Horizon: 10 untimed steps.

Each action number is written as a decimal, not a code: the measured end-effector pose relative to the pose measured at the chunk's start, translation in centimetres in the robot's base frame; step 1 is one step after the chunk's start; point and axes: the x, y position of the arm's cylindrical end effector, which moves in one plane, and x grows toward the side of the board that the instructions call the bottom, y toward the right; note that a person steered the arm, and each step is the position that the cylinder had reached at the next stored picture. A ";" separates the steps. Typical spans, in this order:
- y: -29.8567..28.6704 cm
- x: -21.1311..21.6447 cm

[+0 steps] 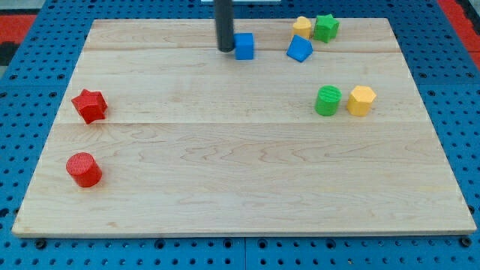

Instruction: Push the red star slightly to the right of the board

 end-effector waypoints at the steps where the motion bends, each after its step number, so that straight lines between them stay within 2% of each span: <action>1: 4.2 0.0; 2: 6.5 0.1; 4: -18.7 1.7; 5: -27.5 8.0; 6: -29.8 11.6; 8: -23.9 15.1; 9: -25.2 17.6; 10: -23.1 18.9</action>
